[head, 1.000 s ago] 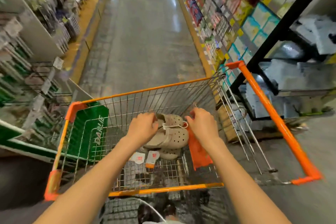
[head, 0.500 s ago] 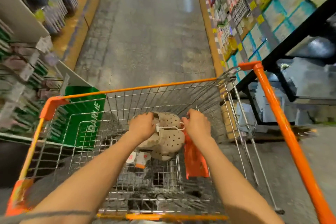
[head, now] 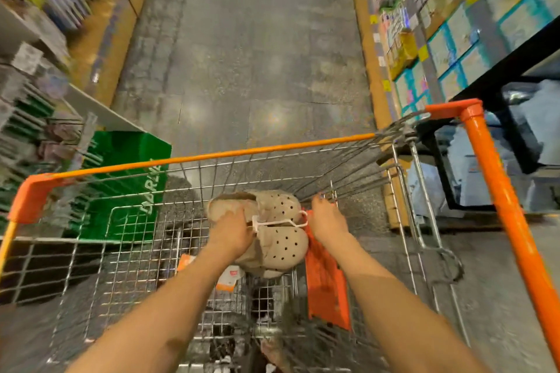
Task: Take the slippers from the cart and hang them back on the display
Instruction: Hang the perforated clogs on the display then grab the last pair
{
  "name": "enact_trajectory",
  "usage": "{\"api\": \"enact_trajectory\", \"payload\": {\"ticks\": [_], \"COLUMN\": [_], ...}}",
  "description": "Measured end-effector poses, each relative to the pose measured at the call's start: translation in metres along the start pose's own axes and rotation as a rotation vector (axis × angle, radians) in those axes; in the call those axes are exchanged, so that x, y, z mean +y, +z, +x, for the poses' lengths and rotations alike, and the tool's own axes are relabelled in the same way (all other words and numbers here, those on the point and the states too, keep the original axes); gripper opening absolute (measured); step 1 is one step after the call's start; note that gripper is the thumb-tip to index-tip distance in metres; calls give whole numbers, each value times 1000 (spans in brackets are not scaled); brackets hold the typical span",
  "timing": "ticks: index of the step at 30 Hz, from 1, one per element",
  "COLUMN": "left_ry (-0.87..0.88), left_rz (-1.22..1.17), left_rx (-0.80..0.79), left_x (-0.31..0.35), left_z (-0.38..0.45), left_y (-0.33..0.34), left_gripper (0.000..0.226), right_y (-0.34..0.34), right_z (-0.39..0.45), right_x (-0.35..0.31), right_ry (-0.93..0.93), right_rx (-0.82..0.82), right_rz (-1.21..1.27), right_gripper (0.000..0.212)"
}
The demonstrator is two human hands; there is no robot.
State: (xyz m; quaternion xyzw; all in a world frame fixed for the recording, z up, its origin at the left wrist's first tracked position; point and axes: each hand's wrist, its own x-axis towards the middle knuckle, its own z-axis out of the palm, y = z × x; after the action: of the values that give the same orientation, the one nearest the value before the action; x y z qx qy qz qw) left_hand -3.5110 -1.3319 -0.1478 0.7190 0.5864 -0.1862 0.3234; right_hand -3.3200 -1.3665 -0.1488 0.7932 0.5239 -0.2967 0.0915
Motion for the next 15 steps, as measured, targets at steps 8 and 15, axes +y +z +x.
{"api": "enact_trajectory", "payload": {"ticks": [8,15], "left_ry": [-44,-76], "left_rz": [-170,-273], "left_rx": [-135,-98], "left_x": [9,15], "left_z": [53,75], "left_y": [31,49], "left_gripper": [61,65], "right_y": [57,80], "right_z": [55,94], "right_x": [8,9], "right_ry": [63,101], "right_rx": [-127,-261], "right_rz": [149,116], "right_gripper": [29,46]}}
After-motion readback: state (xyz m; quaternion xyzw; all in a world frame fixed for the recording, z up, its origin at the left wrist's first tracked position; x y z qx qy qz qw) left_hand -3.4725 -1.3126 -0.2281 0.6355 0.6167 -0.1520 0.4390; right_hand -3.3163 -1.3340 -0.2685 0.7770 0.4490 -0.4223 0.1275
